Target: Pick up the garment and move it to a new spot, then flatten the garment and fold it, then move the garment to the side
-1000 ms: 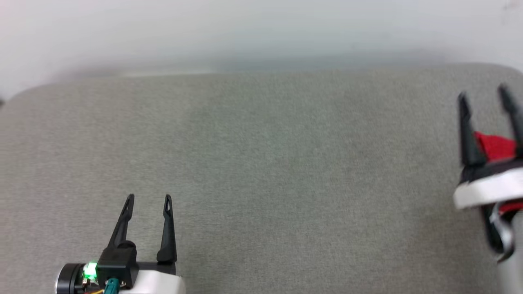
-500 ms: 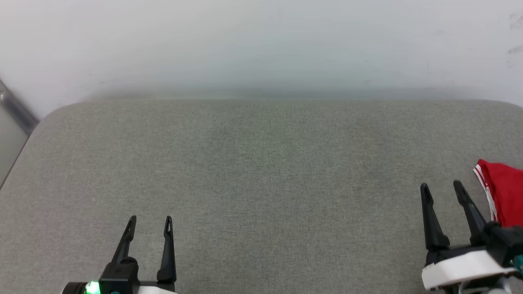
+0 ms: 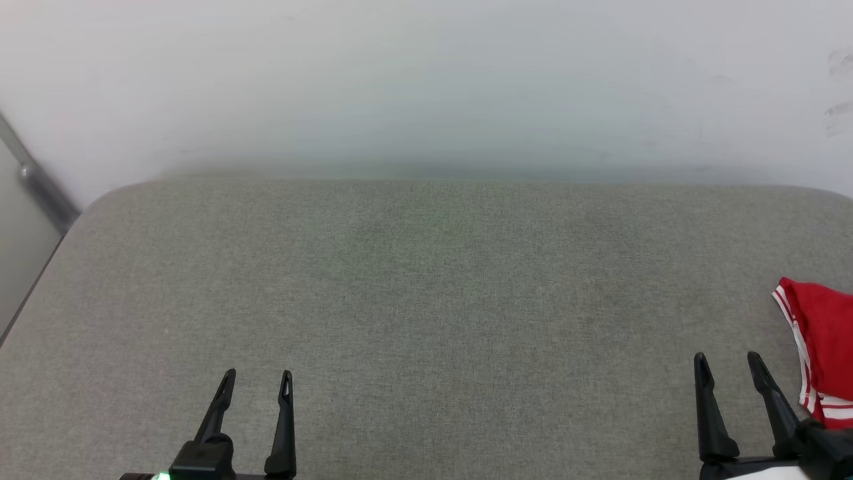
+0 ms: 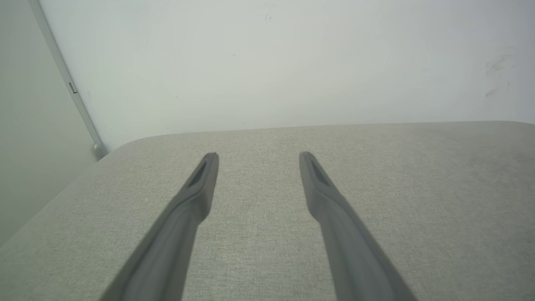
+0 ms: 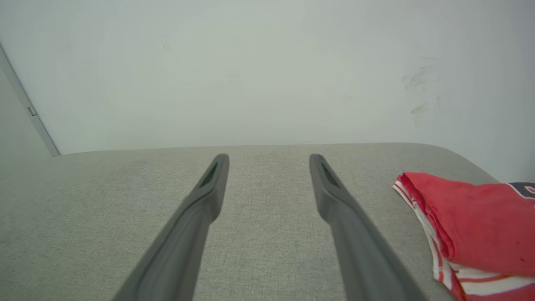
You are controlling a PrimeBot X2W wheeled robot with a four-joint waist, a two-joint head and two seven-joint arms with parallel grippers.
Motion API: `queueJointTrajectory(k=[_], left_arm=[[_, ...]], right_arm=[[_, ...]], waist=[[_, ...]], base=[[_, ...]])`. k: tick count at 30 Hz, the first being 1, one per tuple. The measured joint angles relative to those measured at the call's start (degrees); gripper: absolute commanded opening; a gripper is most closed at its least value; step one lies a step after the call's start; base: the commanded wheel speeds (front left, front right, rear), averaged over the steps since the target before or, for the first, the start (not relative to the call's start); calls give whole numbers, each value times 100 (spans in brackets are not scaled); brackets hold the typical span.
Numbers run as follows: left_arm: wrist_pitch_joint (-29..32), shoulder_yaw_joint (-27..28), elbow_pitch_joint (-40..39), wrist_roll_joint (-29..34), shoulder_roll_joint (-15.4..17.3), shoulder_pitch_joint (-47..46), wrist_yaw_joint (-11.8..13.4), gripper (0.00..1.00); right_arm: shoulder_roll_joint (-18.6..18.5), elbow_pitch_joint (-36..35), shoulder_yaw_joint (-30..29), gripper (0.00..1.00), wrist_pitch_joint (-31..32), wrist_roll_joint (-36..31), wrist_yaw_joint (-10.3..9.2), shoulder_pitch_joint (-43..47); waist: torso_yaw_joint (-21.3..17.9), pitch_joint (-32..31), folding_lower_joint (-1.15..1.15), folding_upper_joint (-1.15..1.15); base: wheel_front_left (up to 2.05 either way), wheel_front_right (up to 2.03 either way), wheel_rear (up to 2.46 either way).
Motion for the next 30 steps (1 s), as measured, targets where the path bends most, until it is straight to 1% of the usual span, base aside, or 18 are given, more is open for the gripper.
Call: queueJointTrajectory(k=[2, 8, 9, 14, 30], left_arm=[[0, 8, 11, 1, -20, 10, -47, 100], [0, 65, 42, 10, -38, 12, -76, 100], [1, 65, 75, 9, -41, 12, -77, 0], [36, 38, 338, -74, -79, 66, -82, 0], [453, 190, 564, -1946, -80, -164, -229, 0]], right_arm=[[30, -13, -13, 100, 0, -2, 0, 47], [49, -15, -20, 100, 0, -16, -1, 99], [49, 16, -19, 0, 0, -14, 0, 104], [52, 267, -8, 0, 41, 48, -1, 143], [53, 483, -33, 0, 463, 1784, 0, -75]], waist=[[-3, -31, 0, 0], [-12, -50, 0, 0], [-12, -51, 0, 0], [-15, -49, 1, 0], [-65, -16, 1, 0]], base=[[0, 0, 0], [0, 0, 0], [0, 0, 0], [0, 0, 0], [0, 0, 0]])
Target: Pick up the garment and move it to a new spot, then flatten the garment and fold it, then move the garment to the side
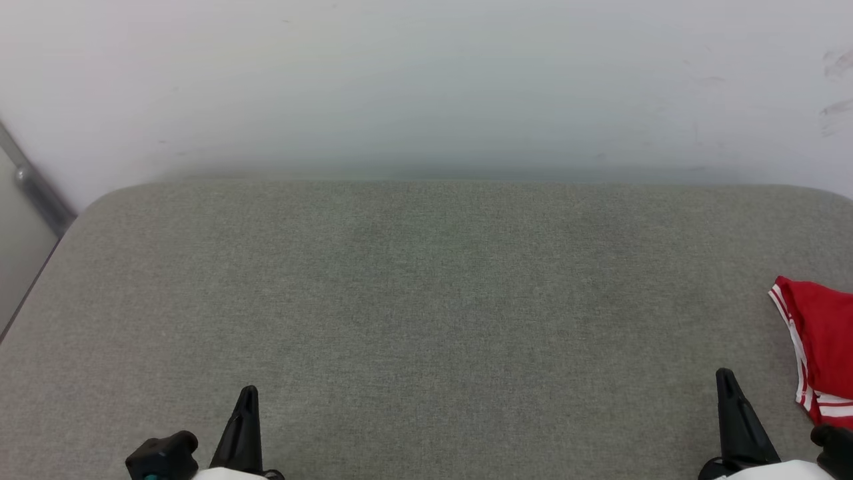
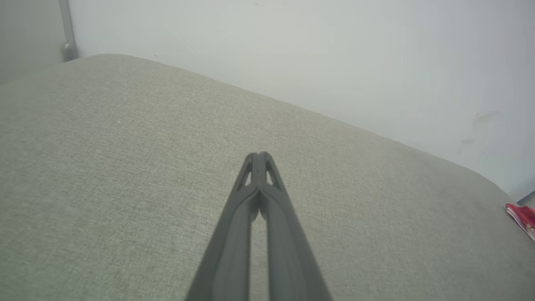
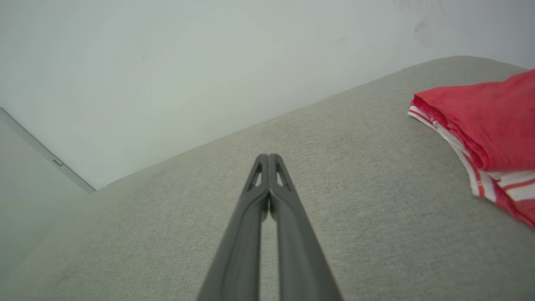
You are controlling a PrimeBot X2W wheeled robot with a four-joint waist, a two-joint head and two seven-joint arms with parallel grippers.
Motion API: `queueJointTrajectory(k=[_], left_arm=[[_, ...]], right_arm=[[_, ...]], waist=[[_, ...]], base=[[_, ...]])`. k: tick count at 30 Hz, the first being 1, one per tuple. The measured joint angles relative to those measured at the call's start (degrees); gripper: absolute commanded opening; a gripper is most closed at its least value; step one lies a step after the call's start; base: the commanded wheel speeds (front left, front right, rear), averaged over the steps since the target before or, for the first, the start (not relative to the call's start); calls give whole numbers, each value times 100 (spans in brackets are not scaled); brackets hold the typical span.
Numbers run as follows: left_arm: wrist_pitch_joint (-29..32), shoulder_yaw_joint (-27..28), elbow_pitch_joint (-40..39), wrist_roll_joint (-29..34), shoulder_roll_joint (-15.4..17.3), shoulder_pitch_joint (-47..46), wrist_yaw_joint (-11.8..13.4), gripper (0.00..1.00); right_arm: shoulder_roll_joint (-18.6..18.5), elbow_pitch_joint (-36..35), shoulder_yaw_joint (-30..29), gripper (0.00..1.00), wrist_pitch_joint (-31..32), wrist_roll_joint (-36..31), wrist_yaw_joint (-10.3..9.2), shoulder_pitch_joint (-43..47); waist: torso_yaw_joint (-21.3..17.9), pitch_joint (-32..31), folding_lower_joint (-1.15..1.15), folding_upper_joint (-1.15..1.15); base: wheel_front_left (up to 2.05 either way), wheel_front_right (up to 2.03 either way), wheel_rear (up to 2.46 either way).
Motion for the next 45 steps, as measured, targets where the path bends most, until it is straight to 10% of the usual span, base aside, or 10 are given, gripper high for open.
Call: queueJointTrajectory(k=[45], left_arm=[[882, 371, 430, -3789, -3, -685, -321, 0]], right_arm=[[2, 431, -83, 0, 905, 3518, -1, -689]], waist=[[-138, 91, 0, 0]], base=[[0, 0, 0]])
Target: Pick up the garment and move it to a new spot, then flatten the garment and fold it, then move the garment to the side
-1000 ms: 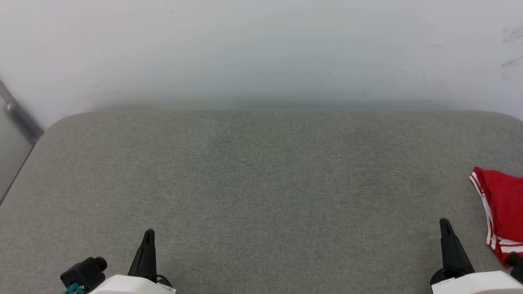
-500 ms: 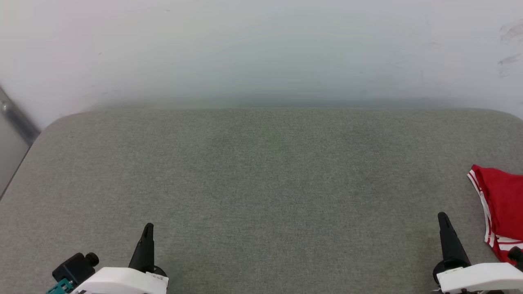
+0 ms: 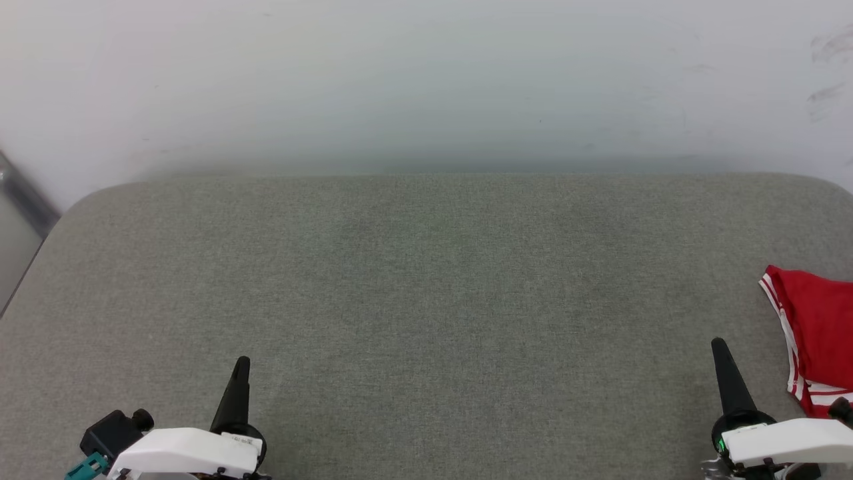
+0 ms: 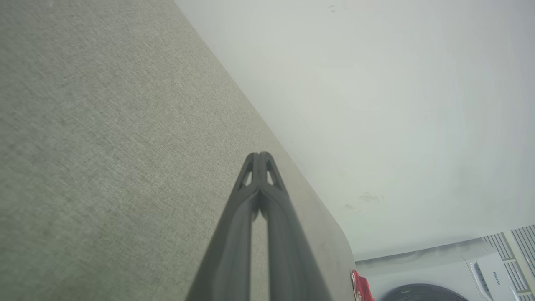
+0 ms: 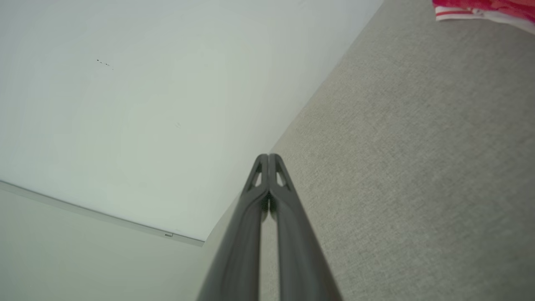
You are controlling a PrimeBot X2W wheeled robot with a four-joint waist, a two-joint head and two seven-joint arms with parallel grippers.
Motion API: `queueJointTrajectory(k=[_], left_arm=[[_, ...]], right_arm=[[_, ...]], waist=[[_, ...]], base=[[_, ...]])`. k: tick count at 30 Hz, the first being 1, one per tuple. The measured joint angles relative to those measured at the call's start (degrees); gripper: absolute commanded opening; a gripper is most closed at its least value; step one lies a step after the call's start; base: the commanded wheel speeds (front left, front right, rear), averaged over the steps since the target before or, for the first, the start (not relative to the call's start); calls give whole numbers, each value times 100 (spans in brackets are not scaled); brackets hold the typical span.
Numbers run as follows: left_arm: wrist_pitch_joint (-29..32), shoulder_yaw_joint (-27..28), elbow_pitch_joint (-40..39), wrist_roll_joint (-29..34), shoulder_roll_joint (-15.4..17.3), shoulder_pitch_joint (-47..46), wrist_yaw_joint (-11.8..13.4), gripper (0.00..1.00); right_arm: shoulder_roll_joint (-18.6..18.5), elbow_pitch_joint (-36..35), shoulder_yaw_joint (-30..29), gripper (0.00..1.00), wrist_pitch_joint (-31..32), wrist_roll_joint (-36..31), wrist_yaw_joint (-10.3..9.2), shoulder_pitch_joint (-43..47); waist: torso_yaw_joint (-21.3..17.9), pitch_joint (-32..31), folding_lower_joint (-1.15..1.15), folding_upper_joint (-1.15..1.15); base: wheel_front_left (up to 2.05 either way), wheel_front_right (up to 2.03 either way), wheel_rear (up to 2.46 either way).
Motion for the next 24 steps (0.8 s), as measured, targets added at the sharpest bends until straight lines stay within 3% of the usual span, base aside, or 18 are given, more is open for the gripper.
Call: queueJointTrajectory(k=[24], left_arm=[[345, 162, 158, -1432, -11, -291, -114, 0]], right_arm=[[3, 157, -40, 0, 347, 1333, 0, -293]], waist=[[-73, 48, 0, 0]], base=[[0, 0, 0]])
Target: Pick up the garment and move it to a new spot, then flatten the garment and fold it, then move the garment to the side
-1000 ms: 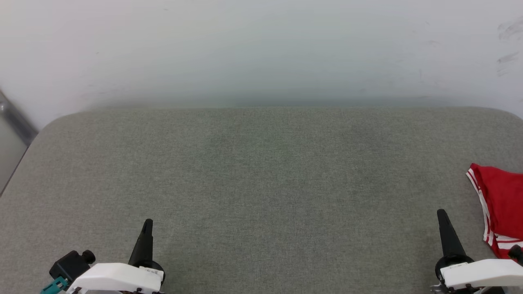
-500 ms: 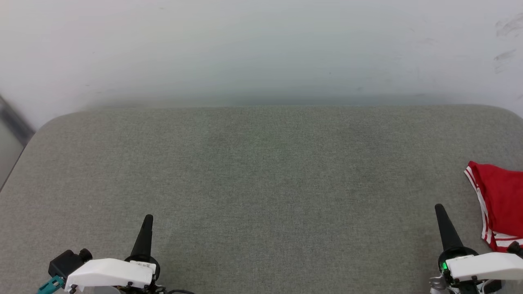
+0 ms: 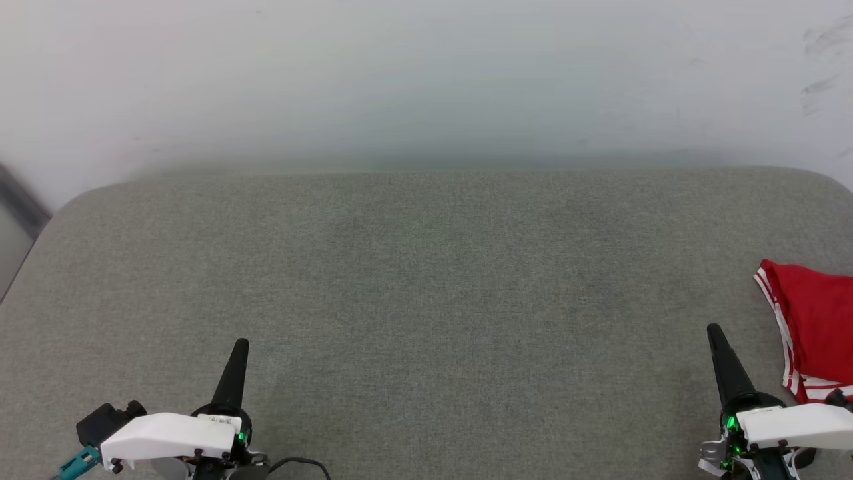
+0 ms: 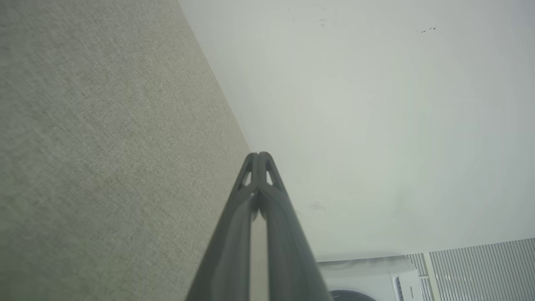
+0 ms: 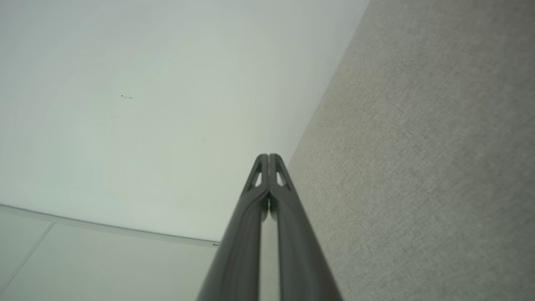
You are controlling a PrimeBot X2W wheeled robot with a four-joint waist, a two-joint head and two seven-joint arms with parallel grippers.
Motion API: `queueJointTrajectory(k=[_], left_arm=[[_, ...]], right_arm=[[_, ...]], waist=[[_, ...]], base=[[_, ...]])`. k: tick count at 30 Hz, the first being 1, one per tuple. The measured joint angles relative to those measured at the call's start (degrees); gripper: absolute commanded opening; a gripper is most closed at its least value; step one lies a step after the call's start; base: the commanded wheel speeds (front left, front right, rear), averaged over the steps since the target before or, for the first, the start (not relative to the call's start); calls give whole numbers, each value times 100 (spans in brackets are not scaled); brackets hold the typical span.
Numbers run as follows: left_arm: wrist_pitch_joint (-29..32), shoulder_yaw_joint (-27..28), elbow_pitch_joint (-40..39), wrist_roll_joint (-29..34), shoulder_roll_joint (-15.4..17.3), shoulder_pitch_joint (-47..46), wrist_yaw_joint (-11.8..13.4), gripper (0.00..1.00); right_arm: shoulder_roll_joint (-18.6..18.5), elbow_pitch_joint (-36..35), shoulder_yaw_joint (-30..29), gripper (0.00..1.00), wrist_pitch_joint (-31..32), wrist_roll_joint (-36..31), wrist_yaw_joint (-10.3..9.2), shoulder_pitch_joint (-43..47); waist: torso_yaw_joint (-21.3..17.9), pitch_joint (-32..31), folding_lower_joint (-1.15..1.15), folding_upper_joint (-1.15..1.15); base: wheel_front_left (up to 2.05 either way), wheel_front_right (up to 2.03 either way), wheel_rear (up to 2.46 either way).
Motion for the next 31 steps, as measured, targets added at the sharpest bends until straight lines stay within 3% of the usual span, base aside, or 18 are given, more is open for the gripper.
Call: queueJointTrajectory(k=[31], left_arm=[[364, 171, 168, -1474, -18, -272, -140, 0]], right_arm=[[5, 170, -44, 0, 354, 1373, 0, -262]], waist=[[-94, 63, 0, 0]], base=[[0, 0, 0]])
